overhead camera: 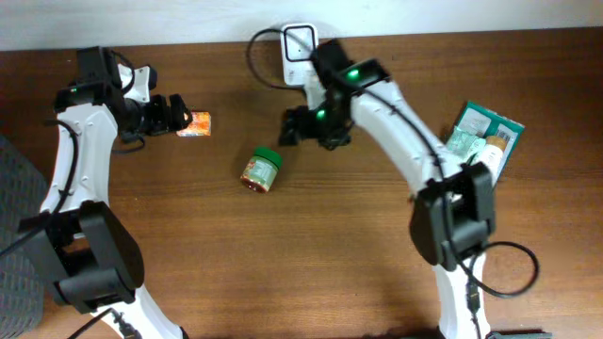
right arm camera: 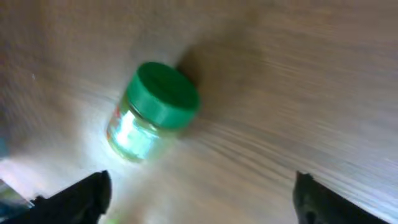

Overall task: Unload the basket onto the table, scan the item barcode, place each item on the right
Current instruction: 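Move the right gripper over the green-lidded jar and grasp its lid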

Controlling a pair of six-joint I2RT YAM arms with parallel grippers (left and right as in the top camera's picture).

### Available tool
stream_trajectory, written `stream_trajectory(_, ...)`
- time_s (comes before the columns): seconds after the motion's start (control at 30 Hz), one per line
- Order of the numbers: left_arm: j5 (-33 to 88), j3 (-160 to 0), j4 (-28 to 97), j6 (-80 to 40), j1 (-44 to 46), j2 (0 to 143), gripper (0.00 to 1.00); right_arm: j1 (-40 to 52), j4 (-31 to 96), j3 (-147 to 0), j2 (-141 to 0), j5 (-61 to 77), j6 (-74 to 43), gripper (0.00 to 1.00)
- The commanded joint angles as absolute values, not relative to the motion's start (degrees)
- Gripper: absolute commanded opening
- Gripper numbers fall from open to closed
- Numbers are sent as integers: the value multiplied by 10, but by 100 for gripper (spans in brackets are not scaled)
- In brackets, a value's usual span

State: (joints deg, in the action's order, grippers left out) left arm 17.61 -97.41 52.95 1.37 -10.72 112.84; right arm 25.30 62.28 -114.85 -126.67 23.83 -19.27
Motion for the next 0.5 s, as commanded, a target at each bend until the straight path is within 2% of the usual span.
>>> stream_trajectory(0.0, 102, -981, 531, 57, -101, 1128, 99, 279, 584, -1146, -1307, 235, -293, 98)
stream_trajectory(0.3, 55, -981, 526, 74, -106, 1128, 99, 339, 527, -1146, -1336, 108, -453, 98)
stream_trajectory(0.47, 55, -981, 526, 74, -106, 1128, 99, 363, 511, -1146, -1353, 79, -473, 98)
